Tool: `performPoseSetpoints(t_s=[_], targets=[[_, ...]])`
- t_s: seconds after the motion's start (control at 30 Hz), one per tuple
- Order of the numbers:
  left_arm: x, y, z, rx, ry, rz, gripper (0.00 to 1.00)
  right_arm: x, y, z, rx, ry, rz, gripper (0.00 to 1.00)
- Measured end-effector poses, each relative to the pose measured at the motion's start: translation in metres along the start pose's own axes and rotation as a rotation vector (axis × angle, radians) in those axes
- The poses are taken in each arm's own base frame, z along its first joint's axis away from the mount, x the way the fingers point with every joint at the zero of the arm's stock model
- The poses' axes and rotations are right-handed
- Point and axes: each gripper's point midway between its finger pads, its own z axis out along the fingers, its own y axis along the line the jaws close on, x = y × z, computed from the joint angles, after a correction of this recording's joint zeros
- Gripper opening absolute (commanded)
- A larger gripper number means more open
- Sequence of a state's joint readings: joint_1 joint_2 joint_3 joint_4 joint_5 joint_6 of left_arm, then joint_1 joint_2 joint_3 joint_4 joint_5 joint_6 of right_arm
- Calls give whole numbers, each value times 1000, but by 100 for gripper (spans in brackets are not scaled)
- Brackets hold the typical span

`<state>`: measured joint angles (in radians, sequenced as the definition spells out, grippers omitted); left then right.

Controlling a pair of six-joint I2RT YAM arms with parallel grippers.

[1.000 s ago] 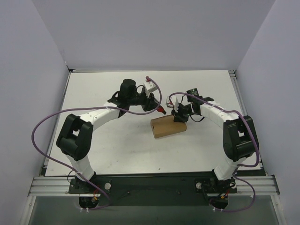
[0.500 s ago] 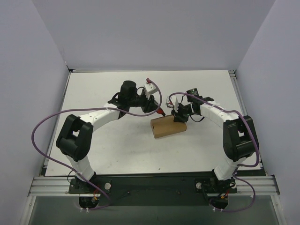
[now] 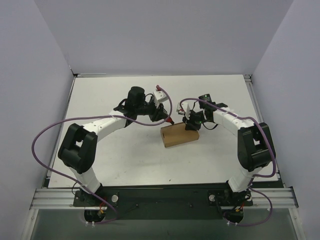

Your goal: Unpack the express box

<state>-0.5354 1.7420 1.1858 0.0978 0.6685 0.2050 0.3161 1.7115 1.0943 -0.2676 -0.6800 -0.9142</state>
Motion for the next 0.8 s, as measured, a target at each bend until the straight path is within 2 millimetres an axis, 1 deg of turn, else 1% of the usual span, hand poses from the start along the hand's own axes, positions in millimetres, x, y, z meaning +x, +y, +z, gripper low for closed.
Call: performPoseSetpoints(t_s=[0.1, 0.33, 0.5, 0.8], targets=[[2, -1, -5, -2, 13, 11, 0, 0, 0, 0, 0, 0, 0, 0], [18, -9, -23, 4, 71, 53, 0, 0, 1, 0, -2, 2, 2, 0], [27, -12, -29, 3, 98, 67, 0, 1, 1, 0, -4, 2, 3, 0], [31, -14, -45, -20, 126, 69, 0, 1, 0, 1, -1, 9, 1, 0]])
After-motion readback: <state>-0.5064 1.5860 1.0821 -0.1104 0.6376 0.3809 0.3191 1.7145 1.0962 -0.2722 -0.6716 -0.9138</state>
